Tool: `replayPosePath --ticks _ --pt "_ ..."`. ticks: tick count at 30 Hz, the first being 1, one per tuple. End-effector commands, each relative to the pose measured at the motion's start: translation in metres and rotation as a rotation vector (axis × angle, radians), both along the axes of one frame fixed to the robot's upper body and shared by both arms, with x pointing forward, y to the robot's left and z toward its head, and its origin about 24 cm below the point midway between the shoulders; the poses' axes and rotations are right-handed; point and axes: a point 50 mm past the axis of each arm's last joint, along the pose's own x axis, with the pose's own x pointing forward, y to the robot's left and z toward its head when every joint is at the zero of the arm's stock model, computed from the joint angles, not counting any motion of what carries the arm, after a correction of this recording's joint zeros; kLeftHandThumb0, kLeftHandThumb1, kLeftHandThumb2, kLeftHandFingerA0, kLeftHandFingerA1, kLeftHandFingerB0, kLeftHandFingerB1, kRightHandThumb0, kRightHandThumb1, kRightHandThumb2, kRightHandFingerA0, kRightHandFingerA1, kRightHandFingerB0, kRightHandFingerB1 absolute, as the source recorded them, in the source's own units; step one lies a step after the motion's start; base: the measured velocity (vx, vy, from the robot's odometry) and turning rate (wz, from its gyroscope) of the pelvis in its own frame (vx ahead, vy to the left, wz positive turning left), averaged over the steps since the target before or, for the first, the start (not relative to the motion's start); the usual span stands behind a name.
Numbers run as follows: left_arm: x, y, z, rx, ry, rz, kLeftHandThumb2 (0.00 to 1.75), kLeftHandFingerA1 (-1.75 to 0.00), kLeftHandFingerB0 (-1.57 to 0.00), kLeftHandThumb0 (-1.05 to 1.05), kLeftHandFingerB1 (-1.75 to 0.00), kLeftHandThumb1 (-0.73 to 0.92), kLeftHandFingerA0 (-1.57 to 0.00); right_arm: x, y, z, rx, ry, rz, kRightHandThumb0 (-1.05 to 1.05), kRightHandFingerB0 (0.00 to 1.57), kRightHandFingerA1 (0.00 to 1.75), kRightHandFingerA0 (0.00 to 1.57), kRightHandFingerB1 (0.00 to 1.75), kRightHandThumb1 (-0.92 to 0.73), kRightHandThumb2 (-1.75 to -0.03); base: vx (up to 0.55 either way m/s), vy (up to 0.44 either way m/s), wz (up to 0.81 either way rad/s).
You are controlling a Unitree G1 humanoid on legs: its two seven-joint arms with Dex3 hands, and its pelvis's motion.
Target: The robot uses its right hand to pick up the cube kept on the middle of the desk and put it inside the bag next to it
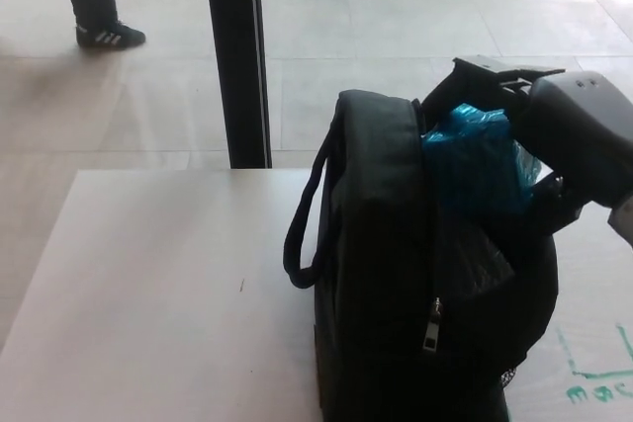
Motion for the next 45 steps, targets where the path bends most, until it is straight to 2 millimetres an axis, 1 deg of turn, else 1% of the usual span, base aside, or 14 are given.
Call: replayPosePath --ticks 1,2,7,9,10,11,12,14,15,16,17,19,26,45 --pt "0.000 0.004 0.005 0.021 -0.001 -0.006 0.63 -0.50 -0.35 -0.64 -0.43 0.78 -0.29 0.006 0.005 -0.004 -0.006 0.034 -0.013 -0.21 0.74 1.75 0.89 1.52 -0.58 -0.99 0.00 0.000 0.00" --pt "0.000 0.005 0.004 0.022 -0.002 -0.001 1.00 -0.57 -0.32 -0.70 -0.55 0.62 -0.26 0.007 0.010 -0.003 -0.008 0.038 -0.011 -0.21 0.76 1.75 0.89 1.50 -0.59 -0.92 0.00 0.000 0.00" --pt "0.000 0.006 0.003 0.015 0.005 0.008 1.00 -0.57 -0.34 -0.70 -0.56 0.61 -0.27 0.009 0.027 0.003 -0.080 0.009 0.015 -0.20 0.73 1.75 0.90 1.55 -0.59 -0.91 0.00 0.000 0.00" --pt "0.000 0.006 0.003 0.012 0.006 0.009 0.99 -0.57 -0.32 -0.71 -0.55 0.61 -0.27 0.009 0.026 0.003 -0.098 0.027 0.006 -0.21 0.76 1.75 0.90 1.46 -0.62 -0.88 0.00 0.000 0.00" --pt "0.000 0.006 0.003 0.015 0.005 0.009 0.99 -0.58 -0.31 -0.71 -0.55 0.61 -0.28 0.009 0.025 0.003 -0.118 0.029 -0.004 -0.15 0.82 1.66 1.07 1.28 -0.61 -0.84 0.00 0.000 0.00" --pt "0.000 0.006 0.003 0.016 0.005 0.009 0.99 -0.58 -0.31 -0.71 -0.55 0.61 -0.28 0.009 0.025 0.003 -0.127 0.030 -0.008 -0.15 0.82 1.66 1.07 1.28 -0.61 -0.84 0.00 0.000 0.00" --pt "0.000 0.006 0.003 0.019 0.003 -0.001 0.99 -0.57 -0.30 -0.70 -0.54 0.63 -0.26 0.011 0.023 0.003 -0.190 0.034 -0.036 -0.20 0.76 1.58 0.90 0.69 -0.65 -0.71 0.00 0.000 0.00" --pt "0.002 0.006 0.004 0.025 -0.005 -0.002 1.00 -0.58 -0.30 -0.73 -0.55 0.62 -0.27 0.013 0.018 0.002 -0.271 0.054 -0.073 -0.35 0.43 1.00 0.67 0.40 -0.57 -0.57 0.00 0.000 0.00" --pt "0.002 0.007 0.003 0.030 -0.003 0.005 1.00 -0.58 -0.32 -0.73 -0.55 0.62 -0.28 0.015 0.015 0.002 -0.352 0.067 -0.116 -0.51 0.20 0.69 0.42 0.46 -0.43 -0.78 0.00 0.000 0.00" --pt "0.002 0.007 0.003 0.030 -0.003 0.006 1.00 -0.58 -0.32 -0.73 -0.55 0.62 -0.28 0.015 0.015 0.002 -0.361 0.068 -0.121 -0.51 0.20 0.69 0.42 0.46 -0.43 -0.78 0.00 0.000 0.00" --pt "0.003 0.006 0.003 0.025 -0.004 0.012 1.00 -0.58 -0.31 -0.72 -0.55 0.62 -0.28 0.014 0.011 0.003 -0.480 0.066 -0.157 -0.64 0.06 0.37 0.01 0.29 -0.36 -0.78 0.00 0.000 0.00" --pt "0.003 0.006 0.003 0.026 -0.002 0.013 1.00 -0.59 -0.32 -0.72 -0.55 0.62 -0.29 0.012 0.007 0.003 -0.547 0.086 -0.189 -0.73 0.01 0.13 0.00 0.10 -0.43 -0.78 0.00 0.000 0.00" --pt "0.003 0.006 0.003 0.030 -0.001 0.008 1.00 -0.58 -0.32 -0.72 -0.55 0.62 -0.30 0.010 0.007 0.002 -0.638 0.130 -0.219 -0.86 0.00 0.16 0.00 0.00 -0.53 -0.89 0.00 0.000 0.00" --pt "-0.003 0.006 0.000 0.073 0.026 -0.020 1.01 -0.58 -0.33 -0.73 -0.54 0.63 -0.32 0.009 0.024 0.015 -0.556 0.163 -0.180 -0.95 0.00 0.20 0.00 0.00 -0.55 -0.96 0.00 0.000 0.00"
